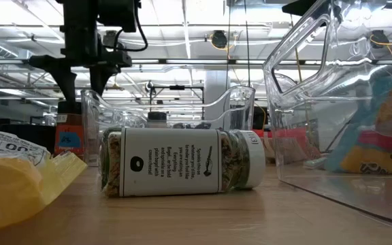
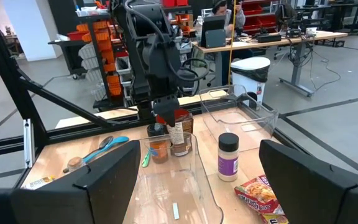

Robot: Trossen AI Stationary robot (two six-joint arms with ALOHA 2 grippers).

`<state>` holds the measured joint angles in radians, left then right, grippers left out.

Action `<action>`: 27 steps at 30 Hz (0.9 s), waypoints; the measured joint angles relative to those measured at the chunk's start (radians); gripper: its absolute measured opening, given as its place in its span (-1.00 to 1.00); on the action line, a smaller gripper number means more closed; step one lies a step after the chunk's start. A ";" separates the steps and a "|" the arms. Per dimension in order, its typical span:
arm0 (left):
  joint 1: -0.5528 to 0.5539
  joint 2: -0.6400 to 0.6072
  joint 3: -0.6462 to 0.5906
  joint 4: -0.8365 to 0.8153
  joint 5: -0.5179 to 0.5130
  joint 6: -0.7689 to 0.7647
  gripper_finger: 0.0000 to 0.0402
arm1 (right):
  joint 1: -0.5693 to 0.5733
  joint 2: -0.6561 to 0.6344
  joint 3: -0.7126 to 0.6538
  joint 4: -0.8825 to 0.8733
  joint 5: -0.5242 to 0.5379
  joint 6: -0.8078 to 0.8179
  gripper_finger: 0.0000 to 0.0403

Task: Pick & Place Food Item
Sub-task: Put the orange seasoning pack into the bottom transparent bin

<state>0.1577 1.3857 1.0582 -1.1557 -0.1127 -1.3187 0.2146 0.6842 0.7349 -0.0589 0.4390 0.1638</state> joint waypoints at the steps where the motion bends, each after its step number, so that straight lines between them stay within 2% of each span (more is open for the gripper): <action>1: 0.000 0.000 -0.002 0.006 0.000 -0.002 0.11 | 0.000 0.000 0.000 0.000 0.000 0.000 0.59; 7: 0.000 0.000 -0.004 0.007 -0.025 -0.028 -0.22 | 0.000 0.000 0.000 0.000 0.000 0.000 0.59; 17: 0.022 0.000 -0.004 0.006 -0.040 -0.057 -0.93 | 0.000 0.000 0.000 0.000 0.000 0.000 0.59; 27: 0.045 0.000 -0.004 0.005 -0.028 -0.014 -0.97 | 0.000 0.000 0.000 0.000 0.000 0.000 0.59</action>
<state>0.2028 1.3857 1.0546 -1.1507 -0.1411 -1.3325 0.2146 0.6842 0.7349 -0.0589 0.4393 0.1640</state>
